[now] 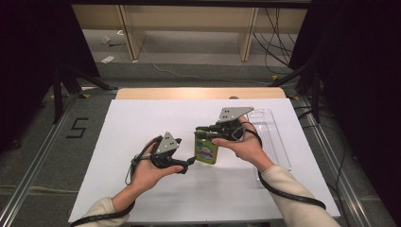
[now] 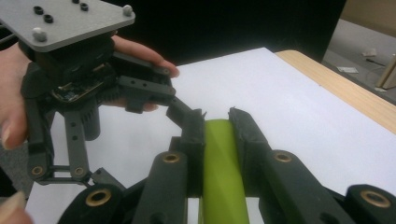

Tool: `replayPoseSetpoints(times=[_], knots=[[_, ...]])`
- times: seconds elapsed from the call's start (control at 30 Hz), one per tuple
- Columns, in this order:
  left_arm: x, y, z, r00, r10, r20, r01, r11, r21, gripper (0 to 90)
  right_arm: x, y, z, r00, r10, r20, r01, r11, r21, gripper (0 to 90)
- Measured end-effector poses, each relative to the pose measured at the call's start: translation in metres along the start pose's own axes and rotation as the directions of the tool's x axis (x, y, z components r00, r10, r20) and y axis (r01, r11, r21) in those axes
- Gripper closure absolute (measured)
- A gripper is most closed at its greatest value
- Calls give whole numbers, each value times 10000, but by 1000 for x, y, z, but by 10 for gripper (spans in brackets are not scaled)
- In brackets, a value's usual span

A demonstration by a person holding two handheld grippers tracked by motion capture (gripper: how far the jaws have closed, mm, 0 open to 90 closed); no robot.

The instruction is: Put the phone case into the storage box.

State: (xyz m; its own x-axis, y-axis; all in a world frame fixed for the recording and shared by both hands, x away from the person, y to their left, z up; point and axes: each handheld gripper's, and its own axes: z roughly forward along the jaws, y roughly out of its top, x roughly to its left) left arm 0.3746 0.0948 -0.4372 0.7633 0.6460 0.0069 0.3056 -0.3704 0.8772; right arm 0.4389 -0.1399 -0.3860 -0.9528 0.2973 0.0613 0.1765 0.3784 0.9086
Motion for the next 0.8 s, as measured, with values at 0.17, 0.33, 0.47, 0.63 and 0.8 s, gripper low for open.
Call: replayPoseSetpoints(times=[0.17,0.33,0.47,0.63,0.8], knots=[[0,0,0,10000,43,56,-43,10000,-17,169,2,2,0,9996,-194,-226,196,9998,64,775],[-1,0,1,9998,137,128,-138,9999,15,170,4,3,1,9986,-352,-395,356,9993,94,775],[-2,0,1,9997,167,173,-168,9998,46,174,6,4,2,9978,-422,-504,427,9990,101,775],[-2,0,2,9995,232,220,-233,9997,69,185,8,5,3,9972,-458,-597,468,9988,149,775],[-3,-1,4,9989,320,338,-323,9994,92,197,11,6,5,9959,-516,-745,528,9985,145,775]])
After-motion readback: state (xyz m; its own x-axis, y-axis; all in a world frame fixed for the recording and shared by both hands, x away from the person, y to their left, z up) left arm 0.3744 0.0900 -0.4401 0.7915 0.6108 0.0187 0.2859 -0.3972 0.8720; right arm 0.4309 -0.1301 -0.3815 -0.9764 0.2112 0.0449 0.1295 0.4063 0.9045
